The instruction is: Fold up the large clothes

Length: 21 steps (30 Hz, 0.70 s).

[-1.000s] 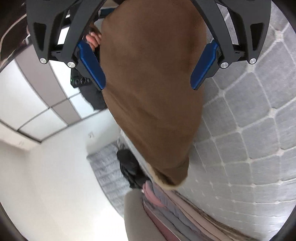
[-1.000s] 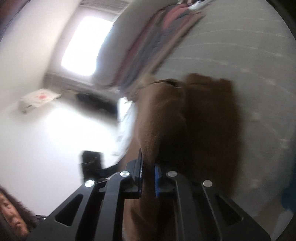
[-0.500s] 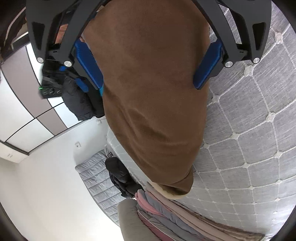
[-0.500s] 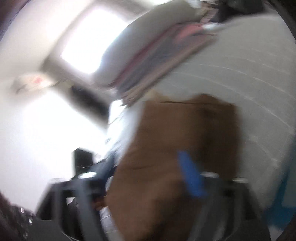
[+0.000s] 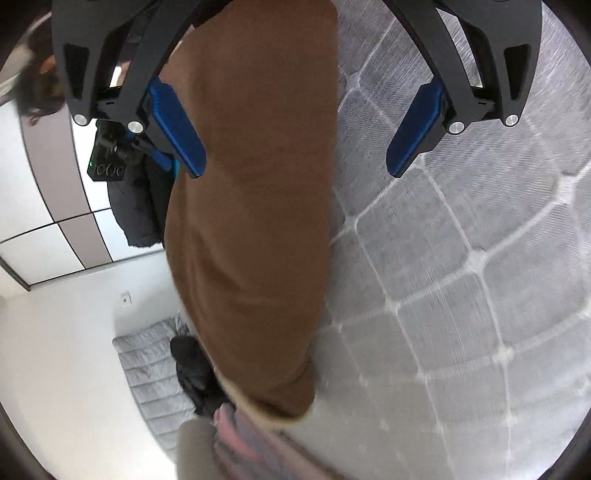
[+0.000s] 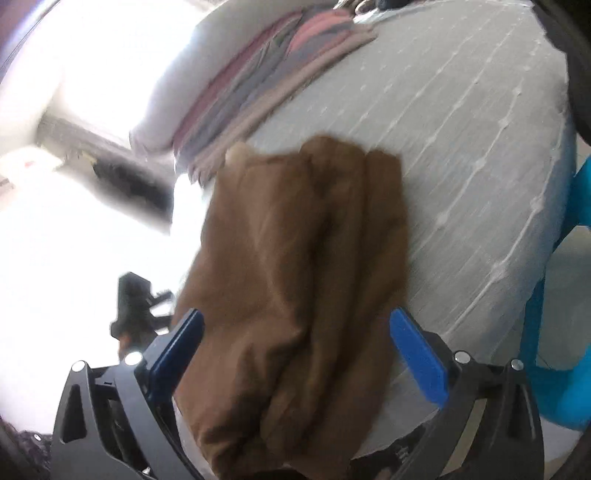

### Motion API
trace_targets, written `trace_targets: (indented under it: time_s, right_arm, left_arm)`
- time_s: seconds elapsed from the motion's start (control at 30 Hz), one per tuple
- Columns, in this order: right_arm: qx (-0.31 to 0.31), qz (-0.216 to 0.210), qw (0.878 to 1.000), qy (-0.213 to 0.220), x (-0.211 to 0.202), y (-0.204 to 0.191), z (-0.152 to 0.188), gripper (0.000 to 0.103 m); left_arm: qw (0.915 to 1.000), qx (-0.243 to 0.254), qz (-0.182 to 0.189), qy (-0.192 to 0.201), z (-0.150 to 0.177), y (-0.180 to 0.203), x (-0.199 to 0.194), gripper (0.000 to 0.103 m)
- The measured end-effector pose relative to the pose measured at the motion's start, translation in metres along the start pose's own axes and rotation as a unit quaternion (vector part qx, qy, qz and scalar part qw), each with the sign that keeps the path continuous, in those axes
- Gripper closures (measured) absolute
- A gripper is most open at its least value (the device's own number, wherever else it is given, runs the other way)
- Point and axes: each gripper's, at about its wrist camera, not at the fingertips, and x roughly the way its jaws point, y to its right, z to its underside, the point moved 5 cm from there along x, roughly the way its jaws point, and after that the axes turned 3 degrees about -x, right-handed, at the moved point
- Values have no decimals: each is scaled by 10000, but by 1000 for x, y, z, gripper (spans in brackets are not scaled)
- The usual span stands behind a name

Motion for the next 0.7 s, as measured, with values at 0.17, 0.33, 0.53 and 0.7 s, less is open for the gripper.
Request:
trace_targets:
  time_s: [0.17,0.33,0.53,0.7]
  right_arm:
    - [509,89,9972,-538,21,54,-5,6]
    - [998,-1157,9838,-938,67,53,11,5]
    - [872,-1085,9839,-1117,87,46,11,5]
    - [779,-1315,9831,-1008,94,15,3,5]
  left_arm:
    - [9995,-59,173,-277,2,0,16,9]
    - [9990,68,198,-388,0,8,28,8]
    - [9927,-17,606,-1046,8,21,68,8]
    - [9937,940,-399,-458,18,51,54,39]
